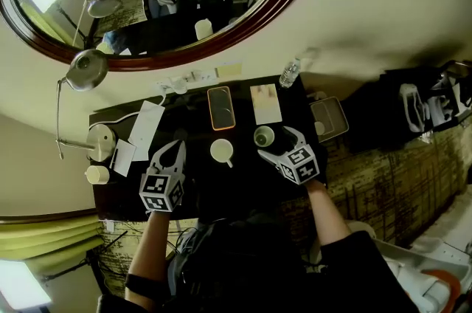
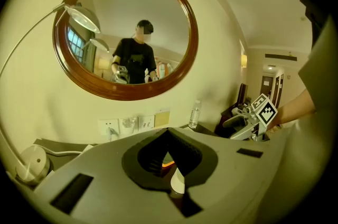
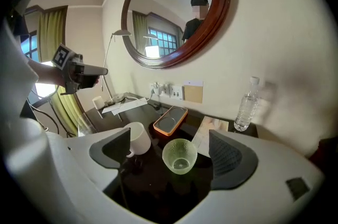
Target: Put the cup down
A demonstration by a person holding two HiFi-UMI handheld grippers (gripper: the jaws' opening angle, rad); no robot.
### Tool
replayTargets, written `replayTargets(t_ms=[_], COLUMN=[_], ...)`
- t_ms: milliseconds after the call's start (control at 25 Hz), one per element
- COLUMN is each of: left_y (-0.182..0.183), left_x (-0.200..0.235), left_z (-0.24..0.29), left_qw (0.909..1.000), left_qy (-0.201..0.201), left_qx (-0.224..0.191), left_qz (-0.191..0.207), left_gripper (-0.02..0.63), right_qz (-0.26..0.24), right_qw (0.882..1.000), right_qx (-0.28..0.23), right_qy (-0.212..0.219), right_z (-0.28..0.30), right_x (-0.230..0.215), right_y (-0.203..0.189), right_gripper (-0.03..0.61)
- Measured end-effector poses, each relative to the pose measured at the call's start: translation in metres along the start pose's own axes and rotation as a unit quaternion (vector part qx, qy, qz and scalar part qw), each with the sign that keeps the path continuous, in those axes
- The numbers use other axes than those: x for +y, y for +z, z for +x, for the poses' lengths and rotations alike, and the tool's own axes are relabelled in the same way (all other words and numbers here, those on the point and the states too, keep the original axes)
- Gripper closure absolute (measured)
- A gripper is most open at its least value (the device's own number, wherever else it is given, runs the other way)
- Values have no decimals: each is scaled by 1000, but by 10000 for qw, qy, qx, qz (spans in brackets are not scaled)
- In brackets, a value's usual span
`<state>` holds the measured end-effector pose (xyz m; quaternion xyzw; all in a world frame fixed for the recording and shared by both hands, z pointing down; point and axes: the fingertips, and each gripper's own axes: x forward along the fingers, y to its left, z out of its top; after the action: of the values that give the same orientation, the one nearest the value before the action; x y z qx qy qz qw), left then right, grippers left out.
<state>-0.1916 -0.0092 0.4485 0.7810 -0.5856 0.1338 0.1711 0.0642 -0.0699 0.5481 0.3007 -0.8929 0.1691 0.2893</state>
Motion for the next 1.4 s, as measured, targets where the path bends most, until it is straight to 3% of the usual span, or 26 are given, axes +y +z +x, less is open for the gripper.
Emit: replayTargets(t_ms=[360, 680, 760, 920, 1200, 1400], left_y=[-11, -30, -30, -46, -66, -83], left_x=[-1, -7, -13, -17, -14, 4], left_z=[21, 35, 40, 49, 65, 73], left_qw=[9998, 9992, 9992, 9990, 9987, 9984], left_qy=[61, 6, -1, -56, 86, 256], left_qx=[176, 383, 389, 438, 492, 500], left_qz=[51, 135, 83, 71, -82, -96], left_gripper=[611, 611, 611, 611, 611, 611], right_qz=[-239, -426, -524, -809, -1078, -1154], right_qw=[9985, 9975, 9968, 9950, 9911, 9885], right_qx=[480, 476, 455, 288, 161, -33], right_qy=[128, 304, 399, 506, 763, 981], right_z=[53, 90, 95, 100, 106, 124], right_x=[-28, -29, -27, -22, -19, -20], right_y=[-53, -71, -72, -66, -56, -25], right_gripper=[75, 77, 84, 183, 183, 183])
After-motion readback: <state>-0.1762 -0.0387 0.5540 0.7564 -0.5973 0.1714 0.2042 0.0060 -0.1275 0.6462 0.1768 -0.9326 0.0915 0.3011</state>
